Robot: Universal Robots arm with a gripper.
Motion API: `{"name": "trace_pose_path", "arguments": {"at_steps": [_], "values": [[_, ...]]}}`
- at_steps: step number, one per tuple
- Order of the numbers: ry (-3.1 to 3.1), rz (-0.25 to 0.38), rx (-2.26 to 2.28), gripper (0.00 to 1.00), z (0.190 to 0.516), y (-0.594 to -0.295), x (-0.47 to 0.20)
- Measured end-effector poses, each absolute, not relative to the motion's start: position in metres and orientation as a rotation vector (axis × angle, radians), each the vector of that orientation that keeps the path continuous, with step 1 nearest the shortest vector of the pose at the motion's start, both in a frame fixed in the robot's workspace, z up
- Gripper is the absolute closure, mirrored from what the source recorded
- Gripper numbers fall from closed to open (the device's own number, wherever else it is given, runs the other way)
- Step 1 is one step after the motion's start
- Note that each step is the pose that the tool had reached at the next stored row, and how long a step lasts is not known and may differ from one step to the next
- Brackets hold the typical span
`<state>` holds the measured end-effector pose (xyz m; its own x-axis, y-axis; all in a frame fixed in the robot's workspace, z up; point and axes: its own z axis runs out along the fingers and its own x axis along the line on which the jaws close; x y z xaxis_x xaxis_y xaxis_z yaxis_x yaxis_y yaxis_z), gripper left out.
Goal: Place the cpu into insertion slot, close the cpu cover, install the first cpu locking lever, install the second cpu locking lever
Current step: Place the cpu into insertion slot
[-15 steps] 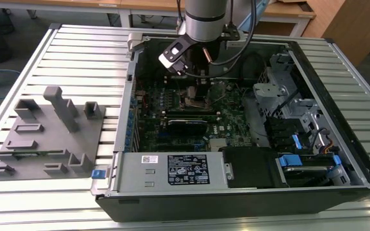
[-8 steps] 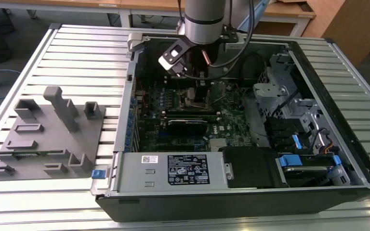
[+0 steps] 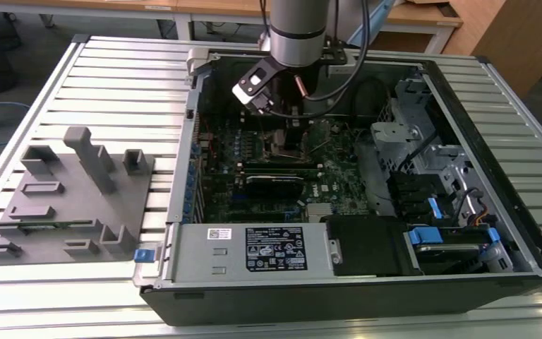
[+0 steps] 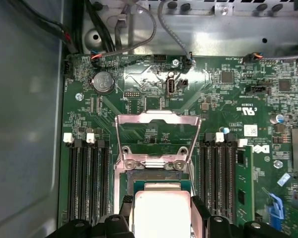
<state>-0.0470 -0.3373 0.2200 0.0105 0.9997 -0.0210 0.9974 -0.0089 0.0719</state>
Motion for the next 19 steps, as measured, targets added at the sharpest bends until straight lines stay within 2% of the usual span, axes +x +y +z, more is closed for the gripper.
{"name": "trace_pose_path", "arguments": {"at_steps": [19], "values": [[2.163, 0.055, 2.186, 0.46, 0.208, -0.333, -0.047]]}}
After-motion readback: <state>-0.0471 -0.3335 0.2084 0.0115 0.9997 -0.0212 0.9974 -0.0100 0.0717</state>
